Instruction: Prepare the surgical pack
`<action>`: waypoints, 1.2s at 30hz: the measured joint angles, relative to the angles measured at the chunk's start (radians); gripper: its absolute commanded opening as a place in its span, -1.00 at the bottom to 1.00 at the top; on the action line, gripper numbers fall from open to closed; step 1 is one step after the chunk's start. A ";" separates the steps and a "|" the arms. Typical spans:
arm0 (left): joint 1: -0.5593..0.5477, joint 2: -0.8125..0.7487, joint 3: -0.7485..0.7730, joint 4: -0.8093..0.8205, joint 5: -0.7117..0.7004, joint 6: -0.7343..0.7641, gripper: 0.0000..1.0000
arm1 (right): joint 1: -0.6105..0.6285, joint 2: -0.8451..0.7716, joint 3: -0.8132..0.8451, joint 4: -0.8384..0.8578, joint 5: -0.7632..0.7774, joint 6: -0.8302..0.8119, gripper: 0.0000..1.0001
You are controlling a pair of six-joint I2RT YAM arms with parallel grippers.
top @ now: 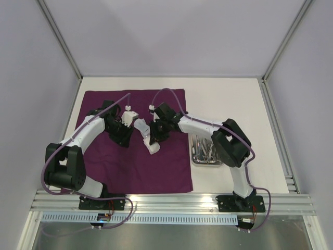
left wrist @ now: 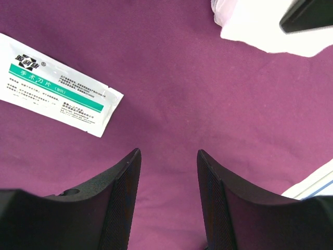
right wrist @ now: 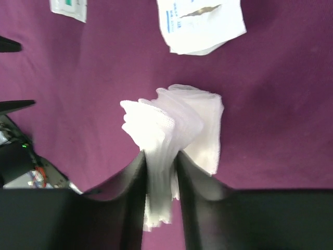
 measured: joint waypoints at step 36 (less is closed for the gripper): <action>-0.029 0.000 0.000 -0.002 0.005 0.001 0.12 | -0.057 0.010 -0.058 0.019 -0.031 -0.037 0.52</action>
